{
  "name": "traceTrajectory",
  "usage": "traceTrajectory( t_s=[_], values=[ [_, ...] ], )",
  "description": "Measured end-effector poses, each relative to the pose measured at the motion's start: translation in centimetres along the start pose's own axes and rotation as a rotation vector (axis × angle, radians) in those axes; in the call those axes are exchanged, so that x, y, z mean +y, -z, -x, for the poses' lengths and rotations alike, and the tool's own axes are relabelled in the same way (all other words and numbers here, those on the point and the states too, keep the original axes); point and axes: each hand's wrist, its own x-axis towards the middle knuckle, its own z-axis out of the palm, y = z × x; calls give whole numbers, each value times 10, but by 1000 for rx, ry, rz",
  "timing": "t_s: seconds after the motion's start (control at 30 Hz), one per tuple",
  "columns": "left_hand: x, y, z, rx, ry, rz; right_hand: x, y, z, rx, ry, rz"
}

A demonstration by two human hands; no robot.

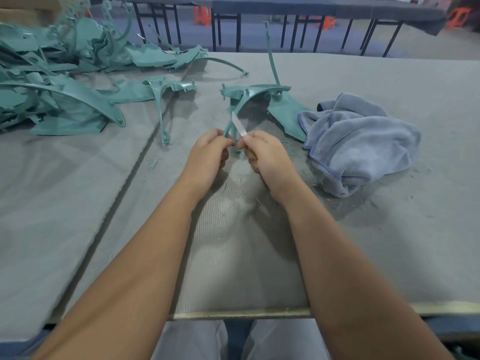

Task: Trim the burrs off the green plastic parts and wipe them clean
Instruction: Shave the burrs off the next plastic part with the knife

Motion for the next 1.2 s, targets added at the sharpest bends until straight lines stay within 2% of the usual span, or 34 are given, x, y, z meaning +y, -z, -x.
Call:
traceTrajectory(
  t_s=[0.13, 0.27, 0.4, 0.83, 0.97, 1.1, 1.2],
  values=[
    [-1, 1, 2, -139, -24, 32, 2, 2, 5, -69, 71, -98],
    [0, 4, 3, -174, -41, 24, 1, 2, 5, -145, 37, -92],
    [2, 4, 6, -209, -97, 3, 3, 2, 4, -154, 15, -94],
    [6, 1, 10, -127, -130, -61, 10, -2, 2, 32, 96, -37],
    [5, -4, 9, -64, -121, -104, 9, 3, -1, 131, 73, -215],
    [3, -3, 9, -76, -115, -101, 6, 10, 0, 209, -2, -408],
    [2, 0, 9, -90, -115, -111, 2, 15, -1, 207, -50, -489]
  ],
)
